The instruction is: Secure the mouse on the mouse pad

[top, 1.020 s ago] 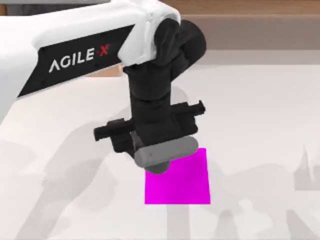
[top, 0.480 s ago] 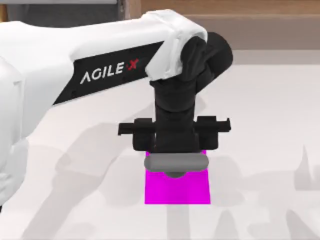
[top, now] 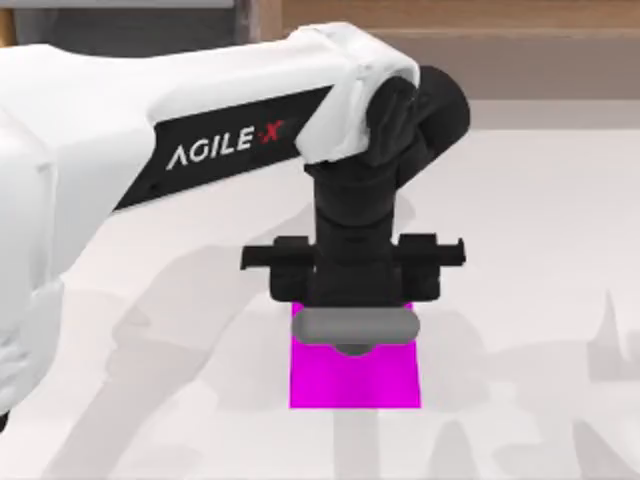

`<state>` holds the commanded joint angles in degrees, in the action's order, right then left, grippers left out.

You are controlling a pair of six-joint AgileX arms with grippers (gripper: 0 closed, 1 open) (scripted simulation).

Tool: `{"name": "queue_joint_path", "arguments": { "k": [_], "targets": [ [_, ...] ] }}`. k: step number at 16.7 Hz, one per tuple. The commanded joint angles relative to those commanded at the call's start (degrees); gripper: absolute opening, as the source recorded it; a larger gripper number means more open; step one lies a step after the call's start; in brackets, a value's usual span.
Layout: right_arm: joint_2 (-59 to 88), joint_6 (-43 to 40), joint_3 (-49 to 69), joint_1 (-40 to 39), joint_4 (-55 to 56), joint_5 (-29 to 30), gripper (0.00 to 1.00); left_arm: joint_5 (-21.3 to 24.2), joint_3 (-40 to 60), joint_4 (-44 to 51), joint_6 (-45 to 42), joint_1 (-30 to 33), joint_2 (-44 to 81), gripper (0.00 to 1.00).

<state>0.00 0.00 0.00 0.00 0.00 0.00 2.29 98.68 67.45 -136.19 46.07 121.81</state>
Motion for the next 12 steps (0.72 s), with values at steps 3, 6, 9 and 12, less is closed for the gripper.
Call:
{"name": "queue_joint_path", "arguments": {
  "k": [3,6,9,12],
  "targets": [
    [0.00,0.00,0.00,0.00,0.00,0.00,1.00,0.01,-0.30,-0.48,0.15,-0.14,0.16,0.00],
    [0.00,0.00,0.00,0.00,0.00,0.00,1.00,-0.02,-1.37,-1.91,0.41,-0.28,0.64,0.00],
    [0.00,0.00,0.00,0.00,0.00,0.00,1.00,-0.07,-2.66,-3.73,0.46,-0.16,1.13,0.00],
    [0.00,0.00,0.00,0.00,0.00,0.00,1.00,-0.09,-3.64,-5.72,0.33,0.03,1.34,0.00]
  ]
}}
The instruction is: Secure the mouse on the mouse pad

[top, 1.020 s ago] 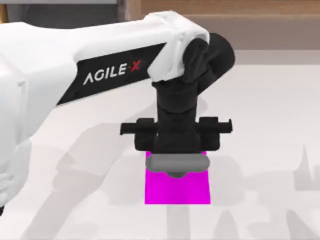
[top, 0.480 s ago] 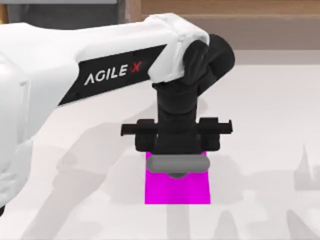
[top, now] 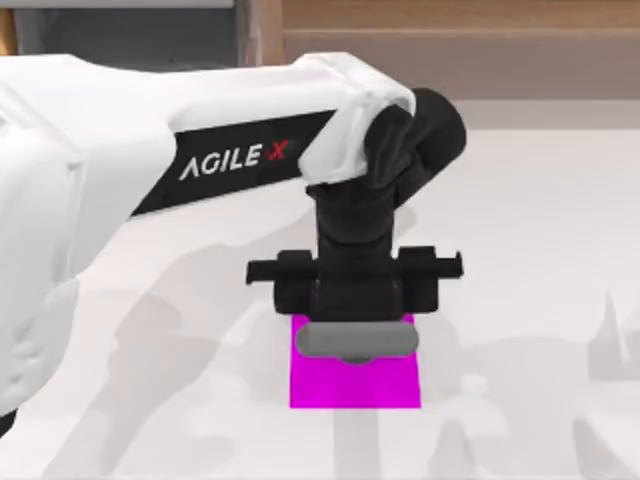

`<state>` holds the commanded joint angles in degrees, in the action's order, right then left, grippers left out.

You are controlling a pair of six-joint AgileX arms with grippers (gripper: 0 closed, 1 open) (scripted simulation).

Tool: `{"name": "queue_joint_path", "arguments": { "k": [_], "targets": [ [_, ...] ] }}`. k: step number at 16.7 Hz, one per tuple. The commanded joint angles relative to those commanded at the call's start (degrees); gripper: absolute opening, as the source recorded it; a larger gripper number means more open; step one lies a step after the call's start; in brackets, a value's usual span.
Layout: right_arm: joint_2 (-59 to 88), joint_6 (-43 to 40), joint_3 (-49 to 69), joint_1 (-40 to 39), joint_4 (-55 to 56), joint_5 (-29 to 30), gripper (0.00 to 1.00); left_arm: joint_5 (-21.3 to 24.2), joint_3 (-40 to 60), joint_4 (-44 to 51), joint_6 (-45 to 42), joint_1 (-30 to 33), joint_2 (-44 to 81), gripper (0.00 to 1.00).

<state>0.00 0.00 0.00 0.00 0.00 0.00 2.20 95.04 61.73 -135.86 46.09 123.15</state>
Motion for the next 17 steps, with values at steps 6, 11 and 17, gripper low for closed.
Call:
{"name": "queue_joint_path", "arguments": {
  "k": [6,11,17],
  "targets": [
    [0.00,0.00,0.00,0.00,0.00,0.00,1.00,0.05,-1.84,-3.01,-0.31,0.29,1.21,0.00],
    [0.00,0.00,0.00,0.00,0.00,0.00,1.00,0.05,-2.28,-3.18,-0.31,0.29,1.66,0.00],
    [0.00,0.00,0.00,0.00,0.00,0.00,1.00,0.05,-2.28,-3.18,-0.31,0.29,1.66,0.45]
  ]
}}
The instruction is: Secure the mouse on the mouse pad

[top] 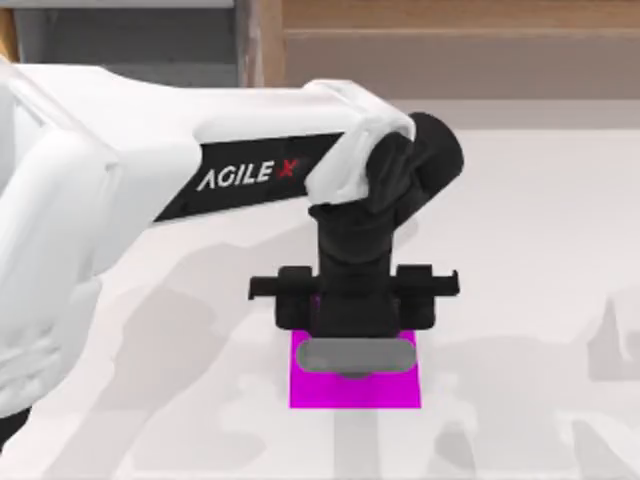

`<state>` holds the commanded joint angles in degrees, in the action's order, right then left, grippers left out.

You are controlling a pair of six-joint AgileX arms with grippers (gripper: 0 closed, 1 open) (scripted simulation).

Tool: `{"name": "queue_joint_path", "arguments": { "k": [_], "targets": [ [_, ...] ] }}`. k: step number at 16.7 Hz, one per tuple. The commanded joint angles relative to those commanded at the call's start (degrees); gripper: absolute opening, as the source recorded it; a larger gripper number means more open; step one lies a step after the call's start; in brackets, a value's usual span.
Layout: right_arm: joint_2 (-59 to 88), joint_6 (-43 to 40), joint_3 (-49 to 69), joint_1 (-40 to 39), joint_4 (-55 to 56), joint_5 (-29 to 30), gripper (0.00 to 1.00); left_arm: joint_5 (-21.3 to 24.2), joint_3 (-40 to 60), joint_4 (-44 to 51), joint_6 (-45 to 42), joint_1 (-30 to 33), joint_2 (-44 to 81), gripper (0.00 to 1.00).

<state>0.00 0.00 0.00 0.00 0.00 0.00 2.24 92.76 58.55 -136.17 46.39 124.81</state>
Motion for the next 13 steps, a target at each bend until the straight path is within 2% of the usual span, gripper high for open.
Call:
{"name": "queue_joint_path", "arguments": {
  "k": [7,13],
  "targets": [
    [0.00,0.00,0.00,0.00,0.00,0.00,1.00,0.00,0.00,0.00,0.00,0.00,0.00,0.98],
    [0.00,0.00,0.00,0.00,0.00,0.00,1.00,0.00,0.00,0.00,0.00,0.00,0.00,1.00]
  ]
}}
